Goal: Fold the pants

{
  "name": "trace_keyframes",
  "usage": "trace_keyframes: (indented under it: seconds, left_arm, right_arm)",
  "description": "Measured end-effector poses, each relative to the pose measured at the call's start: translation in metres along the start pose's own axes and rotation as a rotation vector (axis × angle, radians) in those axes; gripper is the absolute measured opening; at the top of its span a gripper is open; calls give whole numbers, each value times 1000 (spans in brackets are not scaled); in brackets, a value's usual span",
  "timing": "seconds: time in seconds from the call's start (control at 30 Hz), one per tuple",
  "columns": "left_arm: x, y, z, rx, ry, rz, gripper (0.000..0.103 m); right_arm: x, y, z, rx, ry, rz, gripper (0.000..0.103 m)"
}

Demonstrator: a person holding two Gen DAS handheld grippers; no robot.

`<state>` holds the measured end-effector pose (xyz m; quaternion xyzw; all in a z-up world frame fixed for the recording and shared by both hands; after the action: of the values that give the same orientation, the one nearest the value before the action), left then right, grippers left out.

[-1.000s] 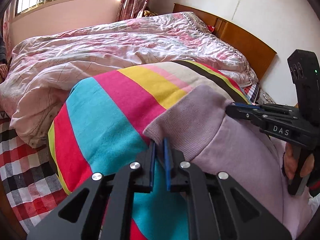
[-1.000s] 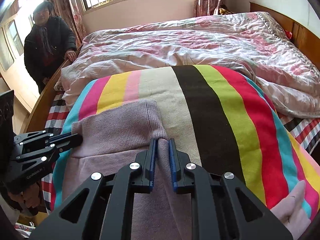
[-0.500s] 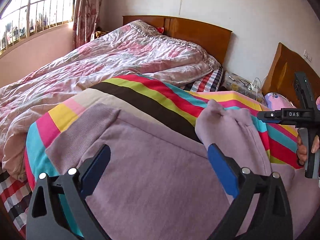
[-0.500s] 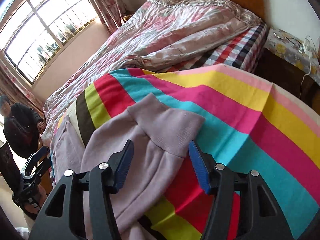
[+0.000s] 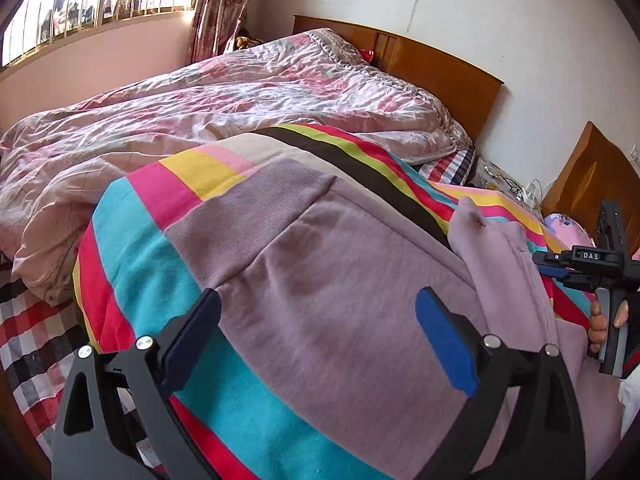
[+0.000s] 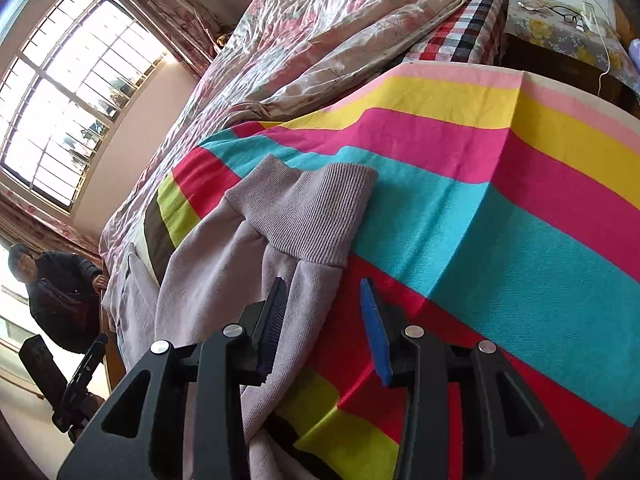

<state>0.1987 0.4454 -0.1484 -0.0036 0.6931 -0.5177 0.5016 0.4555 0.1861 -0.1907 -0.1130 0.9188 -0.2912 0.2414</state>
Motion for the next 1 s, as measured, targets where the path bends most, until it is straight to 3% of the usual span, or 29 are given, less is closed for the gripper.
trace_keyframes:
  seconds: [0.13,0.17,0.2,0.23,0.3,0.43,0.57,0.67,0.7,0.73,0.8,0.9,1.0]
  left_arm:
    - [16,-7,-19,8,-39,-29,98]
    - [19,-11,-23,9,-47,-29,98]
    - [23,-15,-26,15,-51,-30,98]
    - [27,-20,-29,22,-54,-30,98]
    - [32,-30,-36,26,-50,-23,98]
    - [34,-45,-60,12,-71,1,98]
    - [37,-53,-89,-6,-135,5,98]
    - [39,-60,-104,-6,-195,0,98]
    - [40,-61,-108,-4,-208,-3,98]
    - [42,-61,-111,-5,-217,-7,98]
    - [47,-60,-115,-8,-217,-27,98]
    - [54,-56,-113,18,-210,-52,98]
    - [49,-49,-95,142,-207,-81,98]
  right_arm:
    - [3,15,-15,-6,-42,-44,36]
    - [1,15,-11,14,-25,-36,30]
    - [-1,12,-8,31,-7,-17,12]
    - [-4,6,-10,37,-9,15,6]
    - [-7,-9,-24,63,-56,84,5]
    - [-4,-14,-127,43,-285,112,5]
    - [21,29,-252,-3,-536,25,5]
    - [68,92,-309,-77,-644,-168,8]
    - [84,111,-317,-72,-676,-217,14]
    - [94,123,-320,-62,-700,-238,32]
    - [101,129,-322,-96,-695,-235,45]
    - [96,98,-303,-104,-644,-154,45]
    - [105,54,-264,-27,-657,-112,45]
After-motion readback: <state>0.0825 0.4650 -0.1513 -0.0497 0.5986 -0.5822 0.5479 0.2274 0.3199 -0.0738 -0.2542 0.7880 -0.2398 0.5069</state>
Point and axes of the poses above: each gripper's, at about its wrist camera, not at the fingertips, and y roughly the way its jaws point, z to its right, x to its underside, the point moved 10 cm from there along y, roughly the way its jaws point, and after that the axes turned 13 degrees about -x, right-handed, at the moved point
